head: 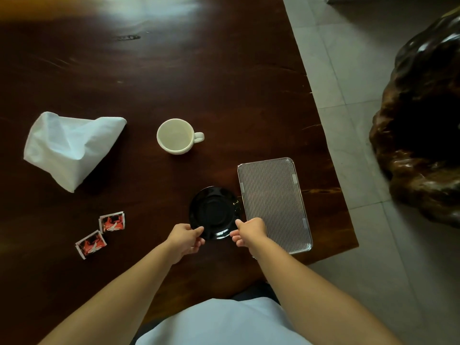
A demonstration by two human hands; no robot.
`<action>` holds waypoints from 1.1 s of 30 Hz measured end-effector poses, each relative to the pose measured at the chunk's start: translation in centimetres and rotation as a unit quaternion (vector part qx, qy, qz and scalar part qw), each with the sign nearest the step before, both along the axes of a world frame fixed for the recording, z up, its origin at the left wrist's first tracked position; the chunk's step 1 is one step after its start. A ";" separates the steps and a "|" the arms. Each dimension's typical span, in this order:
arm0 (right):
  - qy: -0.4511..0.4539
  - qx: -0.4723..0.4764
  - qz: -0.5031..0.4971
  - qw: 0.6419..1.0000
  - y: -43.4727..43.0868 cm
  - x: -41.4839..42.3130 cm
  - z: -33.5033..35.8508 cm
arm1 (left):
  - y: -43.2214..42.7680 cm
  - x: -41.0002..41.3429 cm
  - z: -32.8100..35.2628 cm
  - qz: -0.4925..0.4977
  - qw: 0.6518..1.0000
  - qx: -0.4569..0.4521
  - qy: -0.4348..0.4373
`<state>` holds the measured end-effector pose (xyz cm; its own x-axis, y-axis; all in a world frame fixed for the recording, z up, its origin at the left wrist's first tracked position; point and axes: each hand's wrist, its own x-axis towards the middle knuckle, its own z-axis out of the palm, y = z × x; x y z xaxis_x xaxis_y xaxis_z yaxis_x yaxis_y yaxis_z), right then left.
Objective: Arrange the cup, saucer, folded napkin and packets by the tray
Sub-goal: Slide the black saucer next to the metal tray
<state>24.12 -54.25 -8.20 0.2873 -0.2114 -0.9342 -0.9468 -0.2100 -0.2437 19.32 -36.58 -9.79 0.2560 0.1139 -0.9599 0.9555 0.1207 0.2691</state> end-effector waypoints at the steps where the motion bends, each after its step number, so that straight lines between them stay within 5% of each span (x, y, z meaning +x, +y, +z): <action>1: 0.000 -0.005 -0.004 1.000 0.0 -0.1 0.0 | -0.1 -0.1 -0.2 0.000 1.000 -0.001 -0.001; 20: -0.027 -0.111 0.032 0.993 1.0 -1.6 -2.1 | -0.4 -1.3 -1.0 -0.044 0.999 0.003 -0.027; 33: -0.137 -0.147 0.093 0.975 1.1 -2.5 0.3 | 1.2 -1.5 1.5 -0.105 0.992 0.058 -0.035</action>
<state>21.66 -53.15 -7.90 0.5771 -0.3797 -0.7230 -0.7934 -0.4705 -0.3862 17.82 -35.42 -8.30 0.3517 0.1605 -0.9222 0.9347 -0.1147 0.3365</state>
